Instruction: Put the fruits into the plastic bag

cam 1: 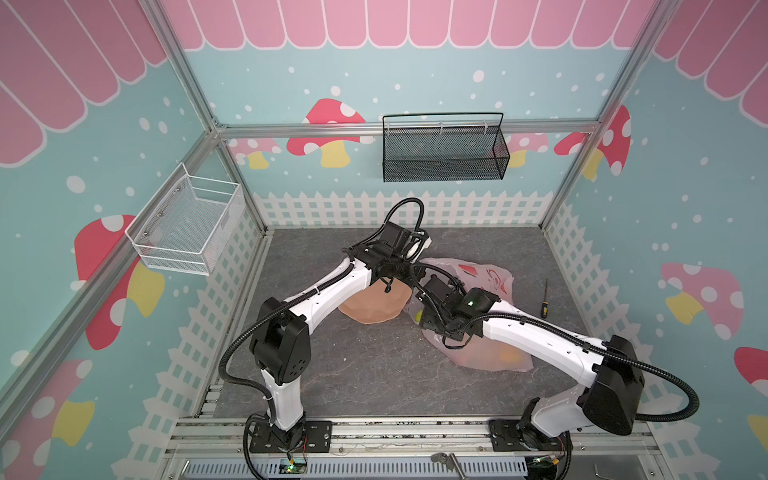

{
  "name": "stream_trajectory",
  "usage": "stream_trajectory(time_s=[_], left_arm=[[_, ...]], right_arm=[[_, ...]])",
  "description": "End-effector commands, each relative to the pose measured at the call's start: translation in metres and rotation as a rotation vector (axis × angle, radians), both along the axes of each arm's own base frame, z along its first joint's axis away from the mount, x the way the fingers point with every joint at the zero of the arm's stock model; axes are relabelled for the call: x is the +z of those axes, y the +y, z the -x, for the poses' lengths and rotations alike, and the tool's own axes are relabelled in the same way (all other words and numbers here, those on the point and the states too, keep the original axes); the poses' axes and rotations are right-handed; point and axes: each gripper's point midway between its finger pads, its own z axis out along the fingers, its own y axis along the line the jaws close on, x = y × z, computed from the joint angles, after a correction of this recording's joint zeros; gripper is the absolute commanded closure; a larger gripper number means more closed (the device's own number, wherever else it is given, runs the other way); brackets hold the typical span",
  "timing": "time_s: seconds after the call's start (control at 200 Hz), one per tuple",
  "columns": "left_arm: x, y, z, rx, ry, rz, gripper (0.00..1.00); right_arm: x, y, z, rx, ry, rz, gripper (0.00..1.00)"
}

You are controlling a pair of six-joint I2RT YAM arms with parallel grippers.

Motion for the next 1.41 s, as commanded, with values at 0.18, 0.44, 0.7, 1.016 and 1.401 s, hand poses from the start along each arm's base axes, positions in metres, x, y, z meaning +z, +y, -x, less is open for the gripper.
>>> stream_trajectory(time_s=[0.18, 0.44, 0.7, 1.016, 1.401], left_arm=[[0.016, 0.0, 0.006, -0.01, -0.013, 0.048, 1.0], [0.019, -0.002, 0.006, -0.01, -0.009, 0.065, 1.0], [0.034, 0.006, 0.0, 0.045, 0.012, 0.099, 1.0], [0.079, -0.006, 0.0, 0.067, 0.076, 0.232, 1.0], [0.177, -0.015, -0.026, 0.129, -0.044, 0.366, 1.0]], right_arm=[[-0.021, -0.013, -0.019, -0.071, 0.002, 0.019, 0.28], [-0.036, -0.019, -0.029, -0.094, 0.009, 0.041, 0.37], [-0.019, -0.024, -0.03, -0.11, -0.045, 0.017, 0.78], [0.042, -0.017, -0.028, -0.07, -0.159, -0.151, 1.0], [0.154, -0.013, -0.032, 0.003, -0.329, -0.301, 1.0]])
